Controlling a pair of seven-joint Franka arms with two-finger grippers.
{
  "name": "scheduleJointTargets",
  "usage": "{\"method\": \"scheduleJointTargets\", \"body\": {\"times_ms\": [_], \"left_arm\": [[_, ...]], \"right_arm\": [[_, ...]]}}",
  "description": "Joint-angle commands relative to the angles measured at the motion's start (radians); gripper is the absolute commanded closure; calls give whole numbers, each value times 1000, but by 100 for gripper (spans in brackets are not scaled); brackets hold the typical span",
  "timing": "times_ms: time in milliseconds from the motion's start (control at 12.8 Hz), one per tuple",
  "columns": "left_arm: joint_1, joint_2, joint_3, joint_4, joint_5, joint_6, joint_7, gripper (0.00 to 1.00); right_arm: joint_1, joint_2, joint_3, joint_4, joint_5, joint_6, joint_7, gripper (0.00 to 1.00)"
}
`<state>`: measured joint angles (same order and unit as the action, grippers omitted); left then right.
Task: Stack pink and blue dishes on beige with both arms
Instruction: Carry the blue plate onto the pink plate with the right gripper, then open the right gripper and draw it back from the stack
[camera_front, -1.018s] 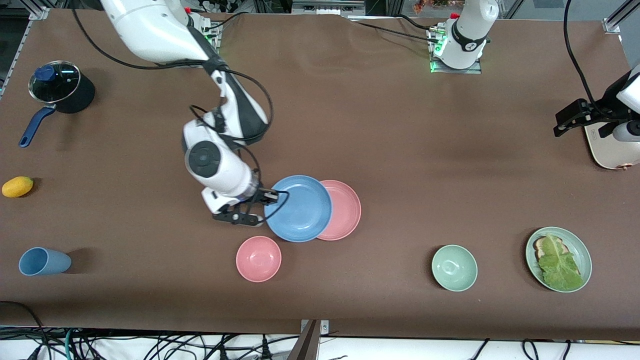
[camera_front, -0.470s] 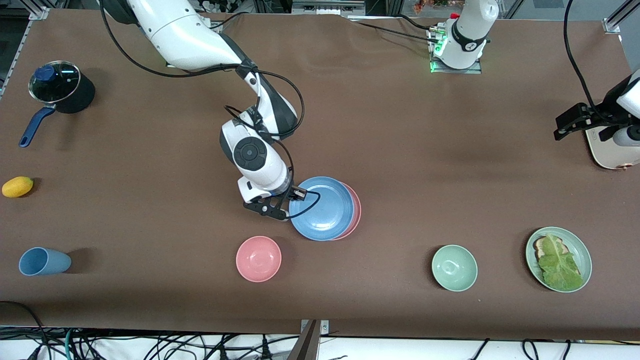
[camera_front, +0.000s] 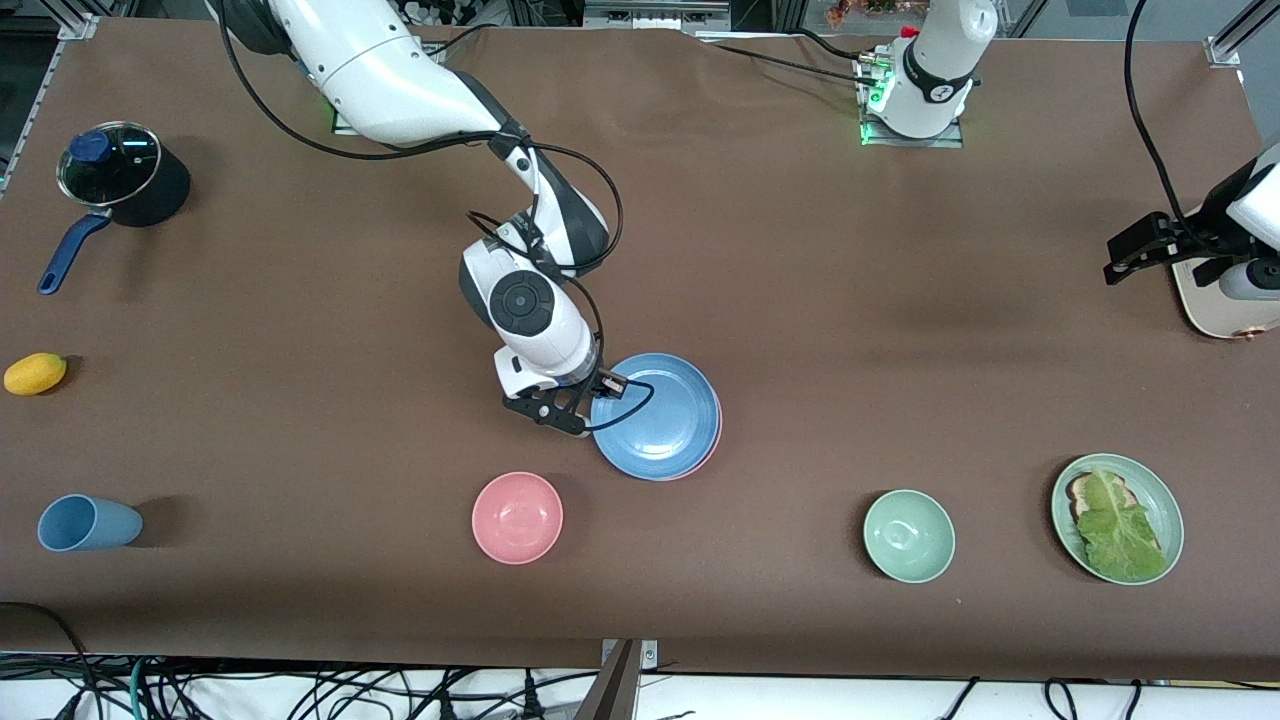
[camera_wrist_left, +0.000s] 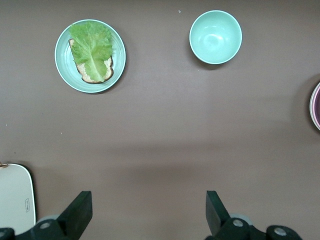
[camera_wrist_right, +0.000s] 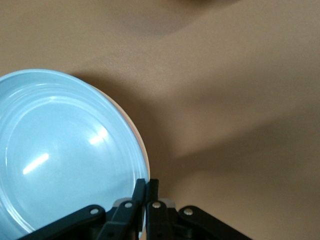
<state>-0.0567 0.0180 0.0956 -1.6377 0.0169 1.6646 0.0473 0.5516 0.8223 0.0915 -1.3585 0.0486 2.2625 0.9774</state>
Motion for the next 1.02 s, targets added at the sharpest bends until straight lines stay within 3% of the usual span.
{"method": "scheduleJointTargets", "body": {"times_ms": [0,313,470,627,940], "left_arm": [[0,28,6,36,-25,-14,14,0],[-6,31,6,36,-23,-11,22,0],[-5,31,6,36,-23,-11,23,0],[-3,31,6,38,-23,-11,25,0],[-2,33,6,48,-25,-11,25,0]], "right_arm": [[10,21,-6,33,-16,2,26,91],[8,14,-18,36,-16,2,18,46],[-2,-6,-39,41,-16,-35,1,28],[-10,-49,-84,51,-15,-122,-52,1],[-79,-187,-189,44,7,-294,-403,0]]}}
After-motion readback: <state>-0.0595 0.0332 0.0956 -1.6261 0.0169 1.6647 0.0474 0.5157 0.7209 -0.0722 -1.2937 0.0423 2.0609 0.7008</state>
